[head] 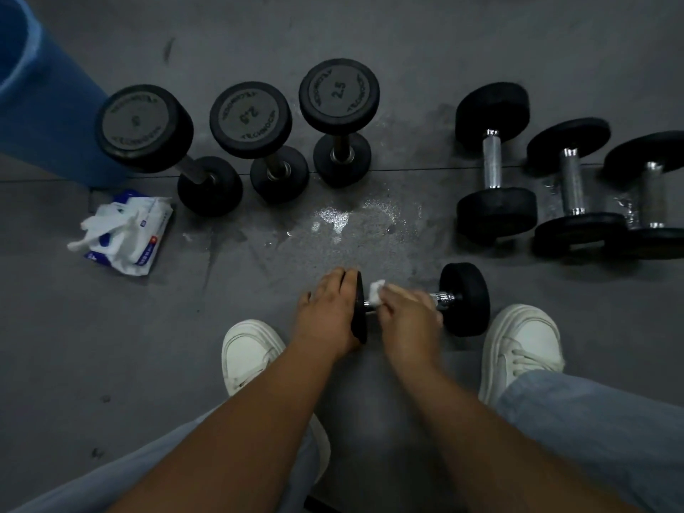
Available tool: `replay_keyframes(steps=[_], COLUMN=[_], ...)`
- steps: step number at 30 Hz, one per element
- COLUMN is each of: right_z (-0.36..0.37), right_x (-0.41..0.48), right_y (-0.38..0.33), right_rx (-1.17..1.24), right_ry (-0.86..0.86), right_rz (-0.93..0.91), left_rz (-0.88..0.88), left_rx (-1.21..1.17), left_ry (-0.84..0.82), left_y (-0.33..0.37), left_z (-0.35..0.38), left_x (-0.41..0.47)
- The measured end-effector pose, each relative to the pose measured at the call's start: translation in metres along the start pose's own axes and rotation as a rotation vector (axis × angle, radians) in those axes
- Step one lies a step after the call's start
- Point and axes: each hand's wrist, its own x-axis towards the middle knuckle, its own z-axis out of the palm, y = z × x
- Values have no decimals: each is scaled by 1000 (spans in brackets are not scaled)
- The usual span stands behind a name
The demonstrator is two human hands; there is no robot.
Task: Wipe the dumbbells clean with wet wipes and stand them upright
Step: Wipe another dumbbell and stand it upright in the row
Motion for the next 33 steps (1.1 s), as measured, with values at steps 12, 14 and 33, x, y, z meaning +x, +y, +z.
replay_keyframes(steps=[12, 14, 33], right_z=[7, 0, 32], right_x=[6, -20, -2], right_y=[-1, 6, -26], right_rx=[-599, -567, 1342], right_ry=[-388, -335, -237], right_rz=[-280, -314, 1189], left_rz=[7, 12, 0], left_rx=[-1, -2, -14], left_ry=[-9, -10, -13], left_y=[-1, -1, 0], left_z=[-3, -3, -5], left_x=[0, 1, 4])
